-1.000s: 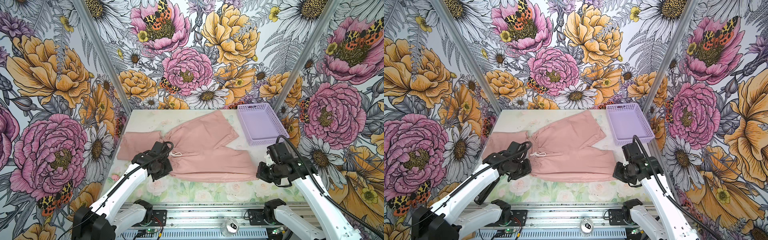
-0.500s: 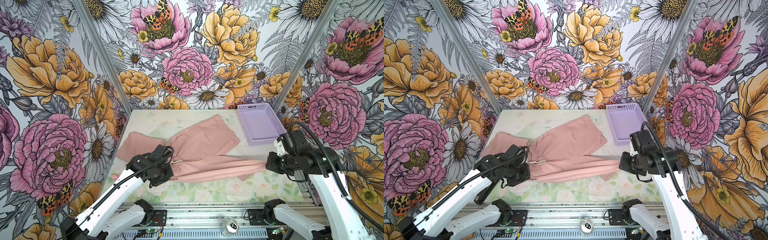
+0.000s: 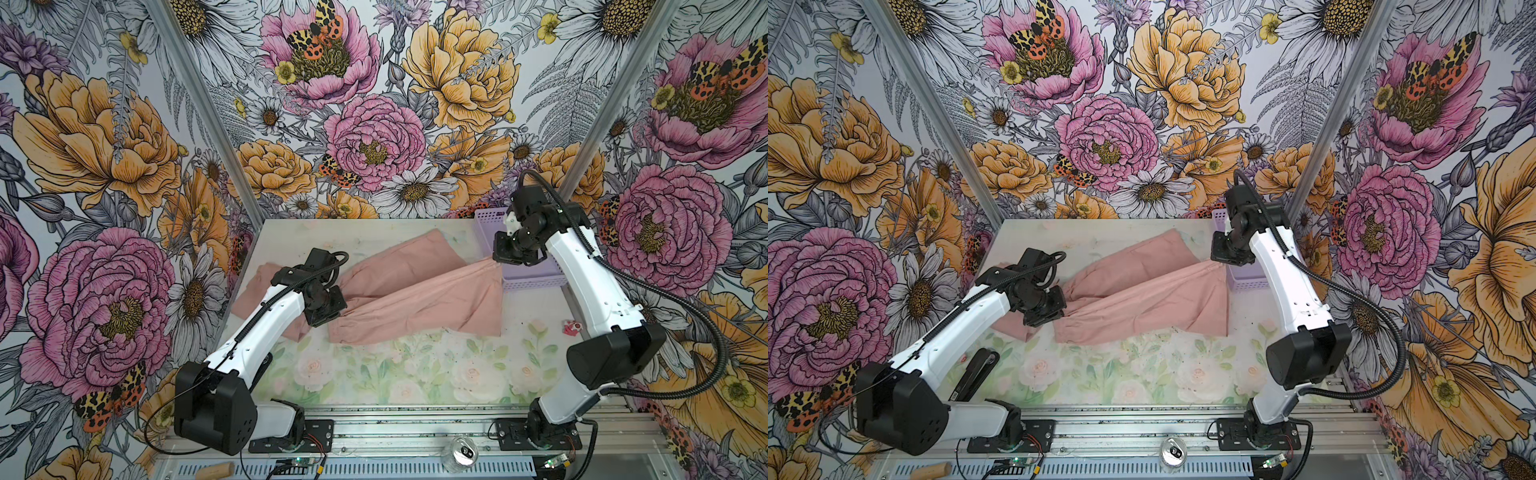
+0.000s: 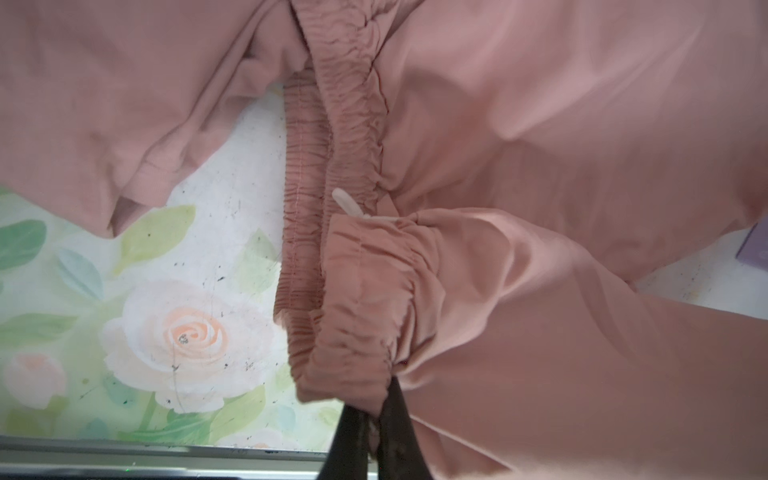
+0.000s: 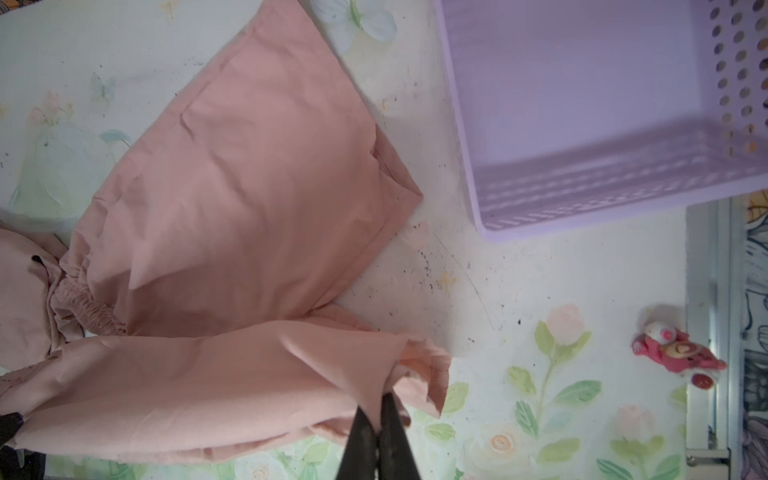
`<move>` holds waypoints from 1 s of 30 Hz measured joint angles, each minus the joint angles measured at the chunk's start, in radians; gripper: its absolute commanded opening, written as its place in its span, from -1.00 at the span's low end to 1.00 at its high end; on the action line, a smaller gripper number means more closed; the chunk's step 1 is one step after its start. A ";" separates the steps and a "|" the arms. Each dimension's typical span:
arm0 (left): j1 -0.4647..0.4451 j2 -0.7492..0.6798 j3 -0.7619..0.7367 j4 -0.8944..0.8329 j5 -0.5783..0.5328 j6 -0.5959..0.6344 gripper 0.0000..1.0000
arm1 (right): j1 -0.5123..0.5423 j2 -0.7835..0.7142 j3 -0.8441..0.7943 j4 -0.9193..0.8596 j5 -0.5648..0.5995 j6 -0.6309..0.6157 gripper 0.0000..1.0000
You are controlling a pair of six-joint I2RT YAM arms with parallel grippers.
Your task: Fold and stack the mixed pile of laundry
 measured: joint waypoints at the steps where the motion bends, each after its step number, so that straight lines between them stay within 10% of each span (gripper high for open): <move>1: 0.008 0.027 0.020 0.009 0.003 0.015 -1.00 | 0.000 0.042 0.055 0.006 0.000 -0.006 -1.00; 14: 0.112 0.316 0.178 0.137 0.036 0.133 -1.00 | 0.000 0.575 0.747 -0.005 -0.062 -0.038 -1.00; 30: 0.166 0.403 0.199 0.169 0.037 0.158 -1.00 | 0.016 0.752 0.793 0.219 -0.124 0.008 -1.00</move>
